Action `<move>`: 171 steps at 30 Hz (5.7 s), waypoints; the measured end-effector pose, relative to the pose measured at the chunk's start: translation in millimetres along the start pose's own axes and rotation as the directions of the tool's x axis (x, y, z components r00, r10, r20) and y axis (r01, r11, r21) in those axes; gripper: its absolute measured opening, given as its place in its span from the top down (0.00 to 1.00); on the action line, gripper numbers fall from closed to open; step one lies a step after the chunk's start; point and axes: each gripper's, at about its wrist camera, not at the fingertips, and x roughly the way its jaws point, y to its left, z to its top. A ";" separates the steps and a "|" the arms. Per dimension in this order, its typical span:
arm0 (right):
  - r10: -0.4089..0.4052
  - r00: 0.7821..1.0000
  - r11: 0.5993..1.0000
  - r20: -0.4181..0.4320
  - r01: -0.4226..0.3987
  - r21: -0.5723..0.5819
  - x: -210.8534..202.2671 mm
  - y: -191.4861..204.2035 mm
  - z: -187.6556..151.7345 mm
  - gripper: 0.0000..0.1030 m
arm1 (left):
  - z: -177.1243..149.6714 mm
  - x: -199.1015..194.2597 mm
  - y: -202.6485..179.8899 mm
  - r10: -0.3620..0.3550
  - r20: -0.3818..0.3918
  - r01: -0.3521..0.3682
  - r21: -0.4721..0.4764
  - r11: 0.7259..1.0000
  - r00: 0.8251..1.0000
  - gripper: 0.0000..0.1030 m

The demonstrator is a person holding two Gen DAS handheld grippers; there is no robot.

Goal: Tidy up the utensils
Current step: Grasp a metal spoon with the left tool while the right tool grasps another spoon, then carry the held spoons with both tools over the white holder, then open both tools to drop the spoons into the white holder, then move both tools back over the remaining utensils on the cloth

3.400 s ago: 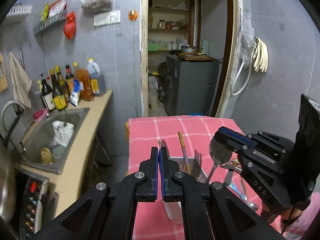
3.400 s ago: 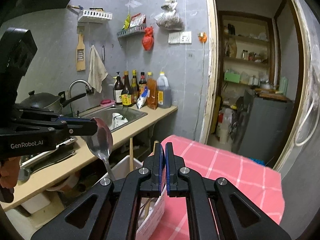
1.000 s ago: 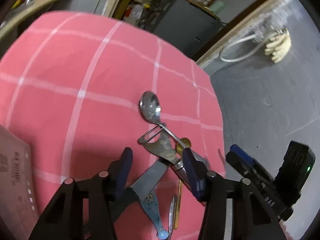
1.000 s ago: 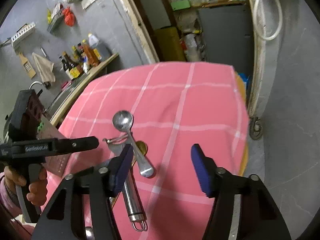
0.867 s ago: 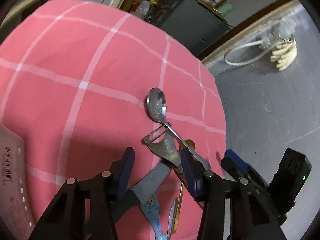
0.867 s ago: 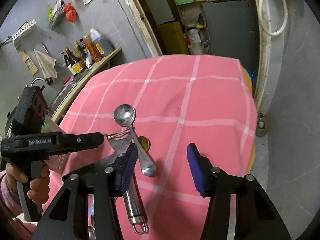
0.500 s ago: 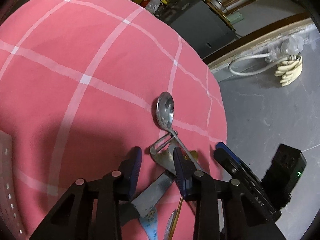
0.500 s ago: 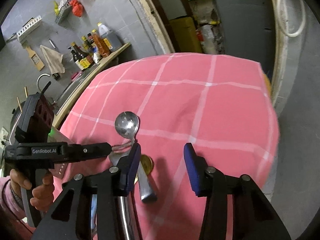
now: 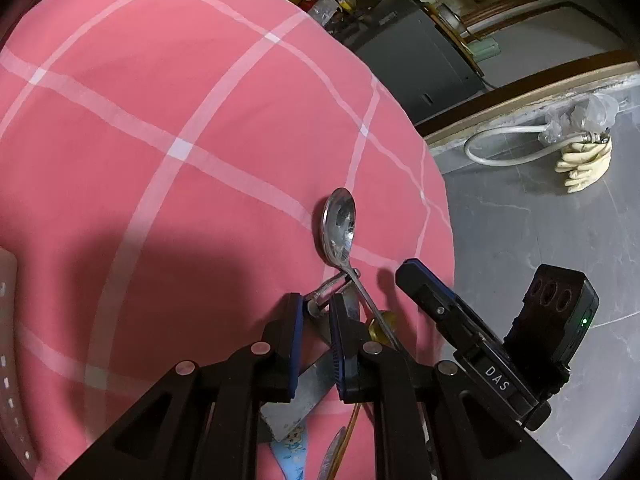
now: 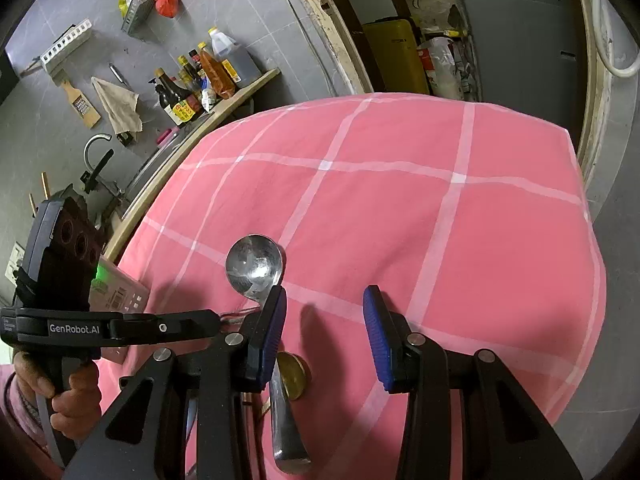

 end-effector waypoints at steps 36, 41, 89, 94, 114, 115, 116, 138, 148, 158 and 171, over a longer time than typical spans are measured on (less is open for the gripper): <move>0.158 0.968 0.935 -0.195 -0.211 -0.286 67.8 47.9 56.2 0.90 | 10.8 -10.4 -3.0 0.143 0.049 -0.144 0.012 0.990 0.988 0.92; 0.190 0.964 0.939 -0.186 -0.234 -0.253 62.1 43.0 56.0 0.96 | 11.5 -11.0 -0.9 0.139 0.045 -0.139 0.011 0.990 0.989 0.92; -0.110 0.744 0.943 0.659 0.288 -0.168 -194.2 286.6 68.0 0.98 | 19.7 -341.8 -64.4 0.019 0.641 -0.301 0.335 0.893 0.768 0.93; -0.135 0.713 0.895 0.688 0.386 -0.224 -164.6 331.2 49.8 0.98 | 9.5 -352.3 -37.1 0.069 0.666 -0.359 0.309 0.881 0.743 0.93; -0.226 0.813 0.839 0.536 0.442 -0.318 -96.9 353.1 -8.5 0.97 | -8.7 -311.3 28.2 0.076 0.510 -0.272 0.322 0.907 0.857 0.93; -0.218 0.822 0.849 0.526 0.425 -0.313 -97.9 351.1 -9.2 0.97 | -8.0 -310.5 30.5 0.069 0.497 -0.256 0.319 0.913 0.865 0.93; -0.209 0.830 0.858 0.517 0.409 -0.310 -98.3 348.1 -9.6 0.96 | -7.6 -309.6 32.9 0.060 0.484 -0.237 0.314 0.919 0.873 0.93; -0.301 0.740 0.929 0.602 0.371 0.008 -227.6 256.7 -31.2 0.23 | -40.2 -305.9 -32.2 -0.137 0.533 -0.151 0.462 0.874 0.835 0.14; -0.447 0.747 0.886 0.493 0.445 0.128 -257.5 176.2 -60.5 0.14 | -59.7 -250.0 -82.5 -0.154 0.446 -0.148 0.572 0.807 0.882 0.06; -0.427 0.856 0.903 0.293 0.387 0.188 -217.3 106.7 -96.5 0.15 | -61.4 -169.3 -97.3 -0.034 0.271 -0.146 0.616 0.774 0.962 0.06; -0.251 0.964 0.959 0.092 0.235 0.158 -124.0 56.2 -105.3 0.64 | -58.7 -75.0 -75.7 0.248 0.039 -0.215 0.635 0.742 0.968 0.49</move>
